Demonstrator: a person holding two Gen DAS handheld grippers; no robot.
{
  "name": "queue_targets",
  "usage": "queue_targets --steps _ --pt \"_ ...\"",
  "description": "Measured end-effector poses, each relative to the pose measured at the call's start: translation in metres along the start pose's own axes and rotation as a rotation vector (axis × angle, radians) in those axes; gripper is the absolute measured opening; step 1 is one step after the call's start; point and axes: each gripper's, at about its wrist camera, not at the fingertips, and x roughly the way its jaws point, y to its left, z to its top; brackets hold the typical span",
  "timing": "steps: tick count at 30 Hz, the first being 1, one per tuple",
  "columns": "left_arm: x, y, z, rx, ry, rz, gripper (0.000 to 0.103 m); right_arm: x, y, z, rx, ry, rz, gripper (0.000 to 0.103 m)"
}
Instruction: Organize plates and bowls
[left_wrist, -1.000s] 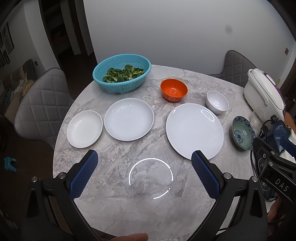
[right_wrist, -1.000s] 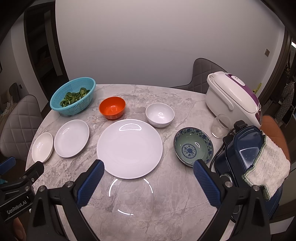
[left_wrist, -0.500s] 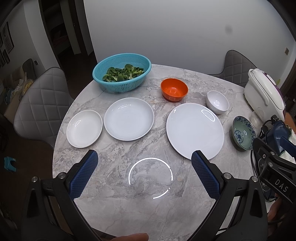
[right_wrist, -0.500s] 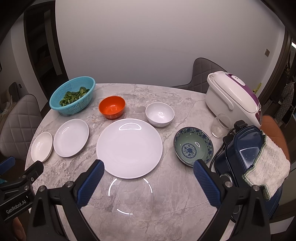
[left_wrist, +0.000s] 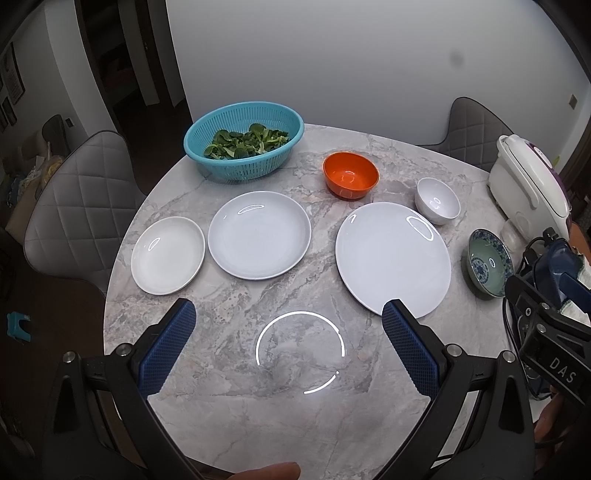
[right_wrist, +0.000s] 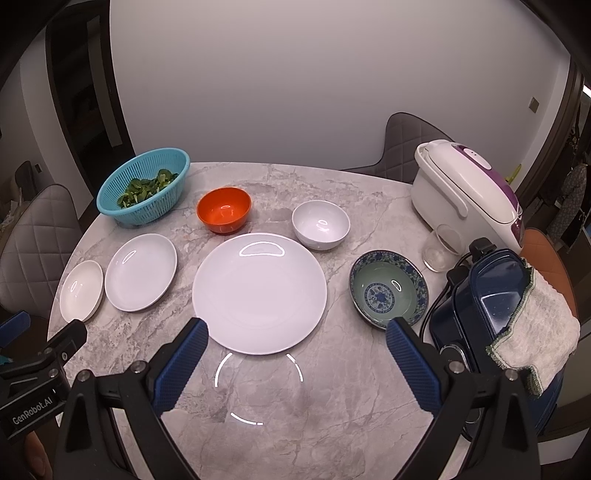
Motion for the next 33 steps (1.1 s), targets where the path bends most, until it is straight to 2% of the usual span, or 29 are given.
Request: queue_targets --steps 3,10,14,17,18,20,22,25,27,29,31,33 --pt "0.003 0.002 0.0 0.003 0.003 0.003 0.102 0.002 0.004 -0.009 0.0 0.002 -0.001 0.099" --pt "0.02 0.014 0.0 0.011 0.029 0.001 0.102 0.008 0.011 -0.002 0.015 0.012 0.009 0.099" --pt "0.036 0.024 -0.01 0.037 0.064 -0.075 0.101 0.007 0.008 -0.008 0.041 0.018 0.054 0.099" --pt "0.049 0.04 -0.019 -0.002 0.085 -0.238 0.101 0.008 0.004 -0.014 0.071 0.021 0.114 0.099" --pt "0.053 0.04 -0.021 0.009 0.099 -0.258 0.101 0.008 0.003 -0.017 0.08 0.022 0.13 0.097" --pt "0.063 0.03 -0.026 0.119 0.135 -0.259 0.102 0.011 0.001 -0.022 0.113 0.029 0.182 0.088" --pt "0.07 0.018 -0.035 0.237 0.135 -0.267 0.103 0.017 -0.001 -0.027 0.157 0.047 0.22 0.078" --pt "0.075 -0.002 -0.047 0.374 0.138 -0.306 0.103 0.022 -0.011 -0.037 0.233 0.042 0.308 0.078" --pt "0.085 -0.012 -0.049 0.406 0.169 -0.321 0.103 0.026 -0.023 -0.044 0.298 0.005 0.349 0.078" --pt "0.096 -0.019 -0.042 0.407 0.179 -0.314 0.103 0.036 -0.032 -0.049 0.339 0.006 0.374 0.083" --pt "0.108 -0.028 -0.024 0.413 0.171 -0.286 0.103 0.053 -0.039 -0.051 0.362 0.02 0.417 0.088" --pt "0.125 -0.038 0.002 0.415 0.227 -0.265 0.103 0.068 -0.046 -0.055 0.384 0.016 0.458 0.088"
